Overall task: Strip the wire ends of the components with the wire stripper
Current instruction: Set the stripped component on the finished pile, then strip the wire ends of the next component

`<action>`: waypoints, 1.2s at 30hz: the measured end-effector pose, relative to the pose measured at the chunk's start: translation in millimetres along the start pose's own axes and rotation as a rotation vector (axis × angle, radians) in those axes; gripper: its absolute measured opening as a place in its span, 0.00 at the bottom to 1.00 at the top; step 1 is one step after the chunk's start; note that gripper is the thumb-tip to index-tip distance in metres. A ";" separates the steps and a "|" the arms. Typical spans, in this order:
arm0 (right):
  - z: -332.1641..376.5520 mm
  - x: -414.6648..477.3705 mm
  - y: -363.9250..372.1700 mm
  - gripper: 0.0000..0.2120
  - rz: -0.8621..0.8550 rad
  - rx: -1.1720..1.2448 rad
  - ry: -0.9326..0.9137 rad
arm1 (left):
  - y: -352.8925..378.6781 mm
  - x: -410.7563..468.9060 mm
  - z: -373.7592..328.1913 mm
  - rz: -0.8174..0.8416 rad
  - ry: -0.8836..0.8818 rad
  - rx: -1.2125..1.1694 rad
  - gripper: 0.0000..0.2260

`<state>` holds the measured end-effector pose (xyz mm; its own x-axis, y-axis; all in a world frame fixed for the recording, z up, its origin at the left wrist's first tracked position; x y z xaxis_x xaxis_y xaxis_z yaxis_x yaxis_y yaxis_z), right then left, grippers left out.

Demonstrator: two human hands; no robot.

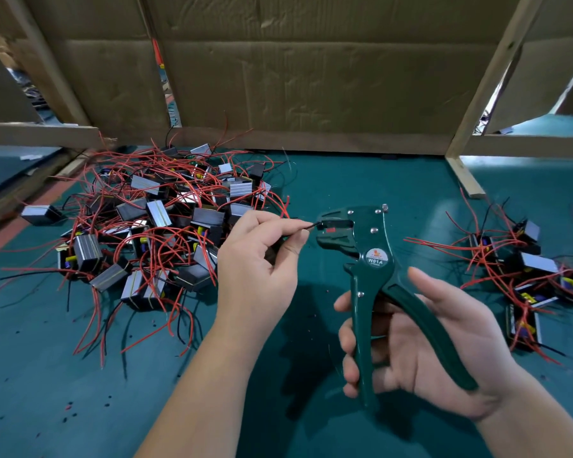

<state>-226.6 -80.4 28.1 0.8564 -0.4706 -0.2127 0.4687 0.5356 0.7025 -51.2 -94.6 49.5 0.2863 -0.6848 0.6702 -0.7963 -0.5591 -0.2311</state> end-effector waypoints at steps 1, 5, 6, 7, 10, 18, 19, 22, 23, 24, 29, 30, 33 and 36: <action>0.4 -0.6 0.8 0.31 0.026 0.001 -0.006 | -0.1 -0.2 -0.2 0.004 0.011 0.017 0.06; 1.2 -2.5 -0.6 0.29 0.051 -0.002 -0.014 | 0.6 -1.0 -0.6 0.041 0.059 0.104 0.06; 1.0 -2.8 -0.7 0.29 0.050 -0.002 -0.012 | 0.6 -1.2 -0.9 0.046 0.081 0.129 0.06; 0.9 -2.8 -0.6 0.29 0.049 0.000 -0.010 | 0.4 -1.1 -1.5 0.046 0.102 0.156 0.05; 0.9 -3.1 -0.2 0.28 0.034 -0.012 0.001 | -0.4 -1.0 -3.6 0.040 0.141 0.223 0.05; -0.9 -3.8 -1.9 0.27 -0.037 -0.075 0.023 | -1.0 -0.6 -10.8 0.080 0.201 0.351 0.05; -1.4 -3.7 -2.6 0.26 -0.058 -0.080 0.026 | -0.7 -0.9 -11.7 0.086 0.219 0.382 0.05; -2.0 -4.3 -4.4 0.25 -0.114 -0.103 0.038 | 0.2 -2.3 -13.1 0.090 0.237 0.463 0.05; -2.0 -4.1 -4.7 0.25 -0.129 -0.110 0.040 | 0.2 -2.4 -13.4 0.088 0.241 0.480 0.05; -2.2 -3.7 -4.7 0.25 -0.141 -0.117 0.041 | 0.4 -2.6 -13.6 0.087 0.245 0.495 0.05; -4.2 -2.9 -4.8 0.26 -0.200 -0.155 0.028 | 1.3 -2.7 -11.4 0.119 0.238 0.540 0.05; -4.4 -2.8 -5.2 0.24 -0.239 -0.158 0.018 | 1.8 -2.8 -11.4 0.123 0.232 0.532 0.05; -4.6 -0.2 -7.5 0.20 -0.437 -0.170 -0.040 | 6.0 -4.2 -9.5 0.180 0.188 0.486 0.07; -5.0 1.4 -8.3 0.21 -0.507 -0.170 -0.057 | 12.7 -7.1 -5.4 0.295 0.095 0.431 0.14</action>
<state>-228.3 -82.0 18.5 0.5025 -0.7345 -0.4560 0.8530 0.3351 0.4000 -66.2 -94.3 45.7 0.0177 -0.8074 0.5897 -0.5384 -0.5047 -0.6749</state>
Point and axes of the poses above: each hand's wrist, its own x-axis towards the middle knuckle, its own y-axis out of the palm, z = x × y, the point moved 4 cm from there along x, towards the middle knuckle, and after that the axes turned 2 degrees about y, right-handed, at the moved point
